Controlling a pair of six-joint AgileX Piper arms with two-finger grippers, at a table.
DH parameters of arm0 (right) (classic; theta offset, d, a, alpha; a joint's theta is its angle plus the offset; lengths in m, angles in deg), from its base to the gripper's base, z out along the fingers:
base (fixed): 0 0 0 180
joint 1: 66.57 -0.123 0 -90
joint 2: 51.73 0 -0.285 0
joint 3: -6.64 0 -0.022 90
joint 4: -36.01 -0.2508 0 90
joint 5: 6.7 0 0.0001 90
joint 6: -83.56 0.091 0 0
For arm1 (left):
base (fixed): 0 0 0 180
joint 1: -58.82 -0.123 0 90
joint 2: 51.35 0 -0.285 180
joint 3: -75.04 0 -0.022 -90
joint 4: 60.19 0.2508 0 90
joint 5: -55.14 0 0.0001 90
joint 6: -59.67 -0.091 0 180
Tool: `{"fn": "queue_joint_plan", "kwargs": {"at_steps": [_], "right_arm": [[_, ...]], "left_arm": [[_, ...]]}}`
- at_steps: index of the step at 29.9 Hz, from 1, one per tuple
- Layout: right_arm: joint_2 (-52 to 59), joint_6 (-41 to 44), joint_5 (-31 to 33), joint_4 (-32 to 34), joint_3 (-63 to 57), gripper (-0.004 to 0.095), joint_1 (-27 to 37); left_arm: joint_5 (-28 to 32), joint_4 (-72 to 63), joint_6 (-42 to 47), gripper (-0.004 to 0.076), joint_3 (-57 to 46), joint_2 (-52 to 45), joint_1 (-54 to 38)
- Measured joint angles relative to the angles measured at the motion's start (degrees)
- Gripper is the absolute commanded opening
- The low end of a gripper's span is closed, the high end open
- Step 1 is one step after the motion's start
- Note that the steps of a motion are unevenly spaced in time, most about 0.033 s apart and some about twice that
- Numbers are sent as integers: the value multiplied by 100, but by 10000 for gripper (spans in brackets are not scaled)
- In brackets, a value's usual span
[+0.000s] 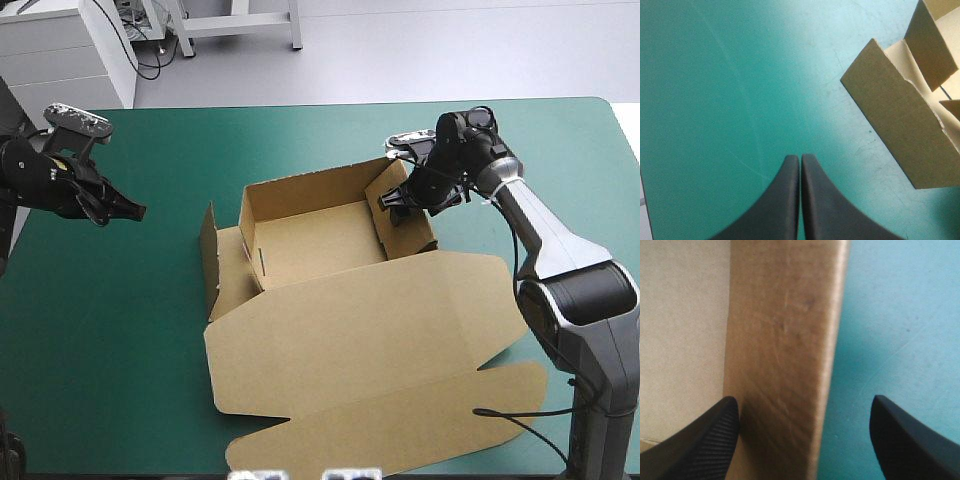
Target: Fold the box
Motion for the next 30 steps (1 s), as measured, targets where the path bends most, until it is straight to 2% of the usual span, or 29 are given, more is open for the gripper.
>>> {"fn": "queue_joint_plan", "kwargs": {"at_steps": [2, 7, 12, 21, 30], "right_arm": [[-98, 4, 0, -37, 0, 527, -5], [-176, 17, -5, -123, -10, 202, -5], [-176, -8, -45, -75, -10, -13, 1], [33, -316, -35, -103, -28, -18, -4], [1350, -596, 9, -18, -28, -19, 62]], "left_arm": [[-11, -6, 7, -8, 0, 0, 0], [-35, -38, 184, -8, 0, 0, 0], [-35, -43, 253, -8, 0, 0, 0], [-35, -43, 279, -8, 0, 0, 0], [-35, 88, 279, -8, -21, 0, 0]]}}
